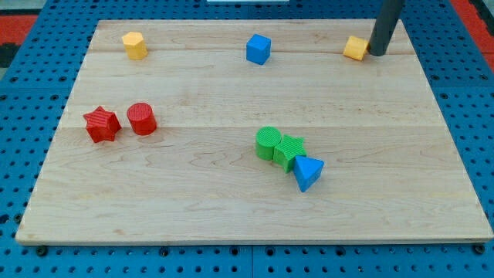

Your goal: Push the green star along with the green circle towards the red circle

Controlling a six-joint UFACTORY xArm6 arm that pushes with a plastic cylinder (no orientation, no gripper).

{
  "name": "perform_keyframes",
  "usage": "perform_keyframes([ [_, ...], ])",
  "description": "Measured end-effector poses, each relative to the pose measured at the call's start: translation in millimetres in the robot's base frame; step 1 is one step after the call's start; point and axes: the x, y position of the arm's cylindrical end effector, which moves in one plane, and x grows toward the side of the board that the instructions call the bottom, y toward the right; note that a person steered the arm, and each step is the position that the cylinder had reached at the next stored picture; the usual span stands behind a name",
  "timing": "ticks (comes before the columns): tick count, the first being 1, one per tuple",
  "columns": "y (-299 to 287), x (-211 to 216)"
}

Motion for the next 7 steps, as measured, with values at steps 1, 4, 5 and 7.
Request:
perform_keyframes([
  [1, 4, 3],
  [4, 99, 51],
  [5, 94, 64],
  [7, -11, 110],
])
